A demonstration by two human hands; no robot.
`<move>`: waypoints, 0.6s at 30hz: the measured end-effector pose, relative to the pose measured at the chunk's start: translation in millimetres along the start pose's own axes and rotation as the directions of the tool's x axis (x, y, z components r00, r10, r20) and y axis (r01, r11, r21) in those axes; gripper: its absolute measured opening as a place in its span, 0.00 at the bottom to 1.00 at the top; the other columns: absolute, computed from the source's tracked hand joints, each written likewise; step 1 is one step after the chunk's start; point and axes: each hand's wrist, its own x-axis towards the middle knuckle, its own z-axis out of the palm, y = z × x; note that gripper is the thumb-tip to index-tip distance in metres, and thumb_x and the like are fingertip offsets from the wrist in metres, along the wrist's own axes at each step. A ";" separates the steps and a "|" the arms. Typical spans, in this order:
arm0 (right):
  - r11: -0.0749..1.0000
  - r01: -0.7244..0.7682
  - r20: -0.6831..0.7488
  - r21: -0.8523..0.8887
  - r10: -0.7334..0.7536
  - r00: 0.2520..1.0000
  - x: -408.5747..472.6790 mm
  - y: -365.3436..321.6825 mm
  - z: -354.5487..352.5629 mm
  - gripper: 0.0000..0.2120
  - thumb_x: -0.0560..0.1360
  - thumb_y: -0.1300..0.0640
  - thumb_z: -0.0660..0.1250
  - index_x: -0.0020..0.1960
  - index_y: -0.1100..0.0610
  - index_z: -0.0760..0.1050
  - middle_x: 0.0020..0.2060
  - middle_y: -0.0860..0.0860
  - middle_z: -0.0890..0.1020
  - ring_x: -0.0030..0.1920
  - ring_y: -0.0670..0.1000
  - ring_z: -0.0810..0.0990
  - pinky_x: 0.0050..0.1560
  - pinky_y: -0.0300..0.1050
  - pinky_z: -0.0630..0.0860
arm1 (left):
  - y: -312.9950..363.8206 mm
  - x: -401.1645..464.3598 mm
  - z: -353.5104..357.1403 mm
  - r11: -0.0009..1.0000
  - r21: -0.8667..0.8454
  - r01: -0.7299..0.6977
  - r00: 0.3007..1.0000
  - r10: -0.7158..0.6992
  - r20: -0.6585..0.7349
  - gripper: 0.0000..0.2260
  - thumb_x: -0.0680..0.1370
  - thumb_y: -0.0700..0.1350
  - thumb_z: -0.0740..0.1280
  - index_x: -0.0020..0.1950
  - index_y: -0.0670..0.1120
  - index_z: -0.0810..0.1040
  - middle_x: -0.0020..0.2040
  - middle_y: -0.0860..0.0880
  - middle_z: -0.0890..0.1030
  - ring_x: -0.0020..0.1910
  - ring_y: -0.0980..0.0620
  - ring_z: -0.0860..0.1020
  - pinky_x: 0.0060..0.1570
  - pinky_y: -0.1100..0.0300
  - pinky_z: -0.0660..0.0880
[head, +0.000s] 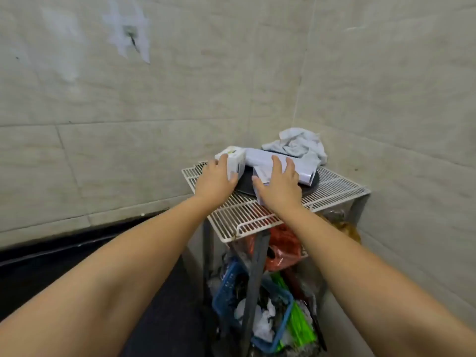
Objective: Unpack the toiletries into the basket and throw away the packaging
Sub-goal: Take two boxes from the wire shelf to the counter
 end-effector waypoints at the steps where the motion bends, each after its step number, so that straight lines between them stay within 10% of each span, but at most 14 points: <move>1: 1.000 -0.028 0.068 -0.013 0.029 0.997 6.3 2.2 4.4 0.34 0.74 0.40 0.62 0.74 0.50 0.53 0.76 0.58 0.50 0.71 0.64 0.60 0.60 0.59 0.69 | 0.7 10.9 5.7 0.999 -0.016 0.038 0.999 -0.038 -0.023 0.25 0.76 0.50 0.62 0.70 0.43 0.61 0.64 0.35 0.70 0.61 0.35 0.70 0.56 0.42 0.72; 6: 0.991 0.025 0.245 -0.133 0.009 0.970 36.0 24.8 17.0 0.25 0.73 0.45 0.60 0.66 0.55 0.64 0.65 0.60 0.66 0.54 0.65 0.76 0.42 0.50 0.68 | -4.5 53.3 37.1 0.948 -0.136 0.289 0.956 -0.293 -0.012 0.31 0.73 0.53 0.68 0.70 0.44 0.59 0.67 0.36 0.65 0.63 0.34 0.69 0.60 0.41 0.70; 18: 0.988 0.153 0.202 -0.002 -0.150 0.968 67.6 16.3 -14.5 0.23 0.75 0.47 0.57 0.67 0.54 0.69 0.62 0.59 0.76 0.58 0.61 0.75 0.48 0.47 0.69 | -32.0 40.0 8.0 0.932 -0.295 0.211 0.915 -0.294 -0.274 0.21 0.72 0.50 0.68 0.62 0.47 0.67 0.57 0.43 0.77 0.51 0.44 0.79 0.46 0.46 0.80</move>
